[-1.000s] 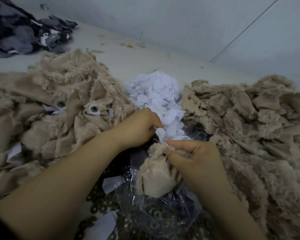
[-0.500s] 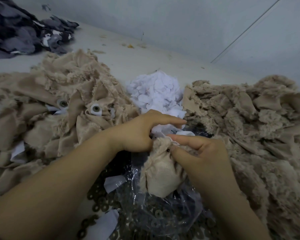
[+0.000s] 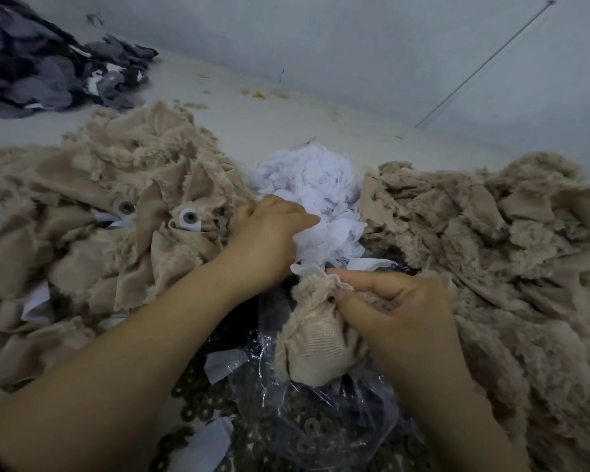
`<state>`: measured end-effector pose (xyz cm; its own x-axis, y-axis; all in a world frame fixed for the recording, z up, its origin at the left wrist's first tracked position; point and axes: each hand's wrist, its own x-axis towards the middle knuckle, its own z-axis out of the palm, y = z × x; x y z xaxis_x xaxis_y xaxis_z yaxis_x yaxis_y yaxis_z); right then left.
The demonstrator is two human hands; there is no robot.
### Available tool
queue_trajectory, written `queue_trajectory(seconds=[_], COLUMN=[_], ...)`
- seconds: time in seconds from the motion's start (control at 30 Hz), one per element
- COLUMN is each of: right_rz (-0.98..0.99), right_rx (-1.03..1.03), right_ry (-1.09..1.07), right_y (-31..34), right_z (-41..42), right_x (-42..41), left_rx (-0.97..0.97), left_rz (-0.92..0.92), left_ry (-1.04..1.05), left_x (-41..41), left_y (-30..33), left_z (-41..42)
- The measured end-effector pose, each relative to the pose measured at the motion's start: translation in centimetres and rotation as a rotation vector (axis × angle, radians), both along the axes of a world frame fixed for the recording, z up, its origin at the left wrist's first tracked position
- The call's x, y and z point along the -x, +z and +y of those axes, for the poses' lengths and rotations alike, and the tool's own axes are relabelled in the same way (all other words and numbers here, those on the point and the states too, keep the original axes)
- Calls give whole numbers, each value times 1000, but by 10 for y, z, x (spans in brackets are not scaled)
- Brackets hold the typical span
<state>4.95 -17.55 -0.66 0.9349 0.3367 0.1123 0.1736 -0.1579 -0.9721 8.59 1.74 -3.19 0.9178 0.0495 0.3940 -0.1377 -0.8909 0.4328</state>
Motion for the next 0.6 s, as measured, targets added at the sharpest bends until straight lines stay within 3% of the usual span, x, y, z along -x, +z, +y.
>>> queue_trajectory(seconds=[0.03, 0.1, 0.17, 0.2, 0.33, 0.4, 0.5, 0.6], right_rz=[-16, -42, -79, -106, -208, -252, -273, -268], right_rx=[7, 21, 57, 82, 167, 223, 257, 259], right_ry=[-8, -15, -1, 9, 50, 49, 32, 39], right_y=[0, 1, 0, -1, -3, -6, -8, -11], right_z=[0, 0, 0, 1, 4, 4, 5, 3], right_x=[0, 0, -1, 0, 4, 2, 1, 0], left_rx=[11, 283, 673, 762, 763, 908, 1164, 1273], left_rz=[-20, -84, 79, 216, 525, 581, 530, 405], left_ry=[-11, -16, -53, -76, -154, -252, -320, -278], left_x=[1, 7, 12, 14, 18, 22, 27, 28], left_y=[0, 5, 16, 21, 29, 29, 26, 26], left_z=[-1, -5, -9, -11, -10, -13, -18, -23])
